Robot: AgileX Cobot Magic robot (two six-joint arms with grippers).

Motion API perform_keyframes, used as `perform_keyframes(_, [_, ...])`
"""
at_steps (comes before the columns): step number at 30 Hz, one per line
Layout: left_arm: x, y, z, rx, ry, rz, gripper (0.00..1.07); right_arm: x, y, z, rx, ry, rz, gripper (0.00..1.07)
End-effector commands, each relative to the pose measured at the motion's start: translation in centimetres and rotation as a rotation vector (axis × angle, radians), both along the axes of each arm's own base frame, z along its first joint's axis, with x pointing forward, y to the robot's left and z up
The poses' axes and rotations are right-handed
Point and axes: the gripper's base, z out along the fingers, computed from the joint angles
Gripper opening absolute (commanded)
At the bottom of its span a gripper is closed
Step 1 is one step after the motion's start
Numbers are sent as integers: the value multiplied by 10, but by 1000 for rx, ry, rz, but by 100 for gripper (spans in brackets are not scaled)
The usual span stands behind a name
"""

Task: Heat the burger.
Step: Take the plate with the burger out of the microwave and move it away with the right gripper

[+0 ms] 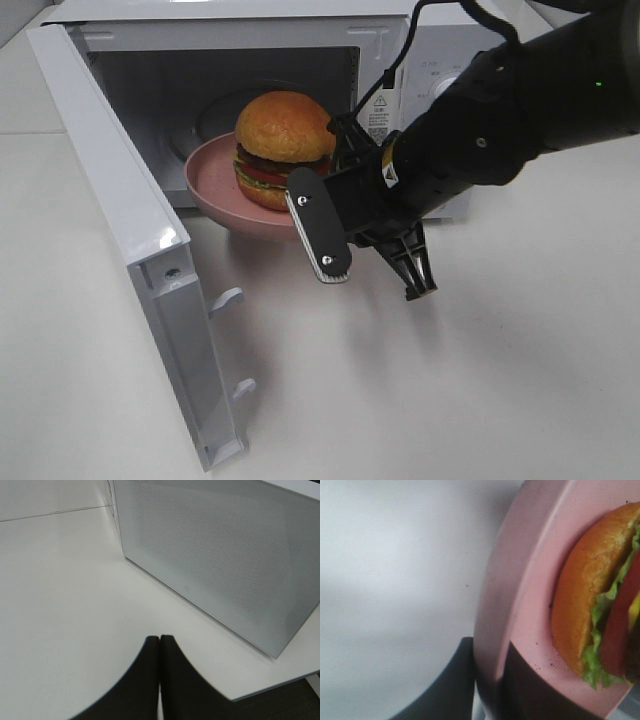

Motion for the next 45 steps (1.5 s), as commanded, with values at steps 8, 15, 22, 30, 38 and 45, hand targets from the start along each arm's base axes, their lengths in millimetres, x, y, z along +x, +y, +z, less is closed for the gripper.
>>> perform_keyframes(8, [-2, 0, 1, -16, -31, 2, 0, -27, -27, 13, 9, -33, 12, 0])
perform_keyframes(15, [-2, 0, 1, -16, -31, 2, 0, -48, -44, 4, -43, -13, 39, 0])
perform_keyframes(22, [-2, 0, 1, -16, -31, 2, 0, -80, -68, -3, -48, 30, 10, 0])
perform_keyframes(30, [-2, 0, 1, -16, -31, 2, 0, -102, -87, -7, -51, 90, -68, 0])
perform_keyframes(38, [-2, 0, 1, -16, -31, 2, 0, -107, -98, -10, -38, 188, -303, 0])
perform_keyframes(45, [-2, 0, 1, -16, -31, 2, 0, -105, -108, -10, -12, 204, -526, 0])
